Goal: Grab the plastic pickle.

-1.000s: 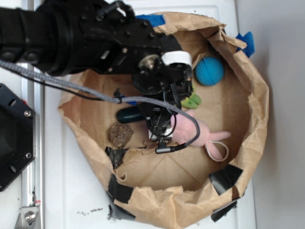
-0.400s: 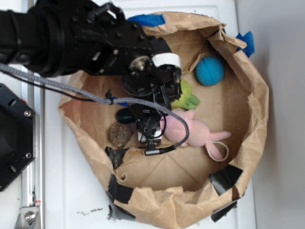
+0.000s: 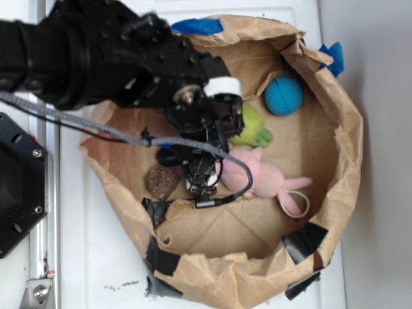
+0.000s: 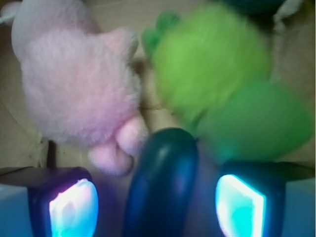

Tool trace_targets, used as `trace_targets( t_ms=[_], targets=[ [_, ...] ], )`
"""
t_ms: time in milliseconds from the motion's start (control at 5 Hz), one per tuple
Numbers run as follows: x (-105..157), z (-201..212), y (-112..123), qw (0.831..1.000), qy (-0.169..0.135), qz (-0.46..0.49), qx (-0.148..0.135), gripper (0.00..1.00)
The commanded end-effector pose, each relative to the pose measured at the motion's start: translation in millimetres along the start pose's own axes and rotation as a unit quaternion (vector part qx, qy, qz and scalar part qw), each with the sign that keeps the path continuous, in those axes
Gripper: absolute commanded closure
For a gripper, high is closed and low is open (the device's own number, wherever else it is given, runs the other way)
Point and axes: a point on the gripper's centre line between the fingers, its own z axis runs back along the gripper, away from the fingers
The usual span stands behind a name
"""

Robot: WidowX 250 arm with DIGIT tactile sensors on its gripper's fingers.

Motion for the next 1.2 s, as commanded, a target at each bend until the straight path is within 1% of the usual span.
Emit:
trace_targets(
  t_ms=[0,200,400,1000],
  targets=[
    [-46,-15,5,0.999,-0.022,-0.022,0.031,0.0],
    [-45,-19,4,0.999,-0.021,-0.026,0.036,0.0],
    [-43,-17,5,0.999,-0.02,-0.018,0.027,1.0],
    [-33,-15,6,0.999,-0.015,-0.017,0.024,1.0]
  ],
)
